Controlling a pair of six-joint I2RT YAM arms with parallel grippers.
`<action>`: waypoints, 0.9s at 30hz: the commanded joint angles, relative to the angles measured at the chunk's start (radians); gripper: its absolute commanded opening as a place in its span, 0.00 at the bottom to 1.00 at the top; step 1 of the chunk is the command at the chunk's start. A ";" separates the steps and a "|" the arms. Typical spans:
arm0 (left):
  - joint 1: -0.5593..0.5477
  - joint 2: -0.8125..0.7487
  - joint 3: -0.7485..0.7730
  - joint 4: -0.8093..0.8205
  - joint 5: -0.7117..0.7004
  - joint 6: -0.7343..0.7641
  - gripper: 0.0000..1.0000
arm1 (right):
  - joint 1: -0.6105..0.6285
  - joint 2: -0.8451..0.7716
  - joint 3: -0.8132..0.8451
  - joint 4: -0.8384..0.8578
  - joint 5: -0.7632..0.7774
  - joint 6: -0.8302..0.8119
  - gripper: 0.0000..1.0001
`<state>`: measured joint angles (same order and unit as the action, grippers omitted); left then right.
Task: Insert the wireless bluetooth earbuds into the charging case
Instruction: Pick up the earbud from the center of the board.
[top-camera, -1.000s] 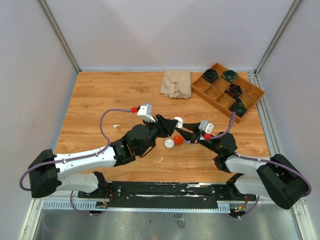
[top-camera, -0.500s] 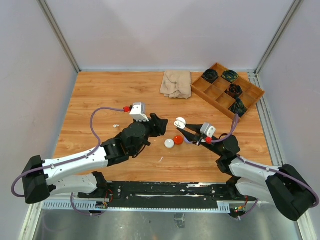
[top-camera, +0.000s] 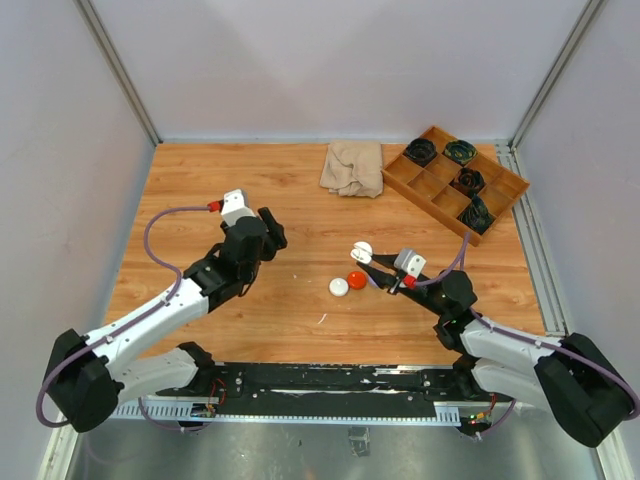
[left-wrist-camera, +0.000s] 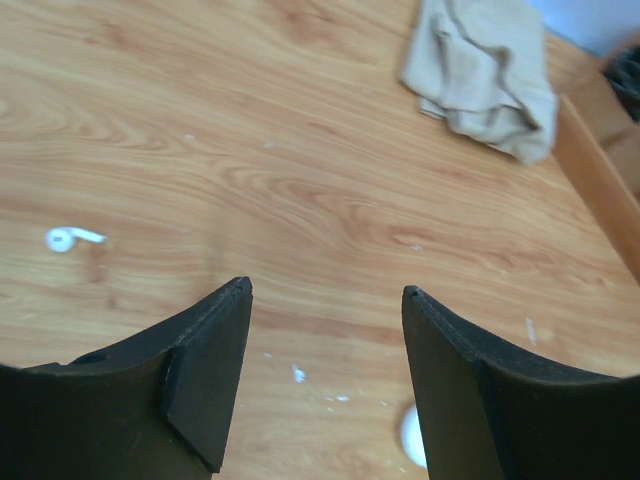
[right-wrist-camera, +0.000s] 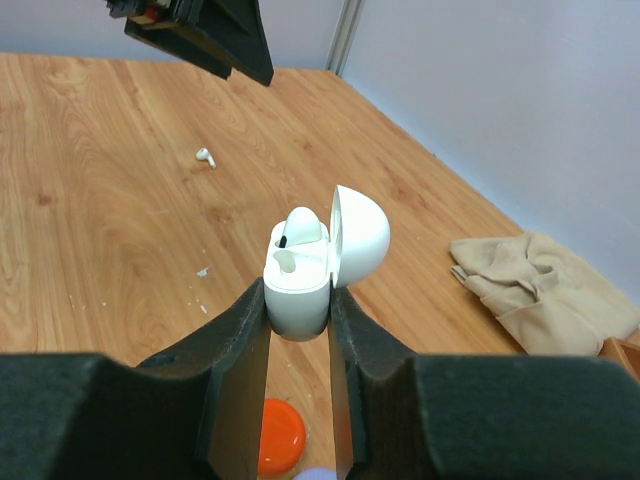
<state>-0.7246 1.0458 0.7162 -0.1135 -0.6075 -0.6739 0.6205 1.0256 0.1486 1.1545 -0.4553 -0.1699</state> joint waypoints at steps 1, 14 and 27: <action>0.134 0.035 -0.017 -0.049 0.042 -0.005 0.67 | 0.013 0.024 -0.023 0.069 0.021 -0.007 0.01; 0.416 0.350 0.090 0.020 0.219 0.070 0.70 | 0.013 0.070 -0.018 0.070 0.029 -0.021 0.01; 0.477 0.558 0.164 0.011 0.292 0.084 0.70 | 0.012 0.089 -0.012 0.059 0.030 -0.034 0.01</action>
<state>-0.2584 1.5810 0.8547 -0.1085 -0.3462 -0.6048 0.6205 1.1076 0.1345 1.1767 -0.4389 -0.1848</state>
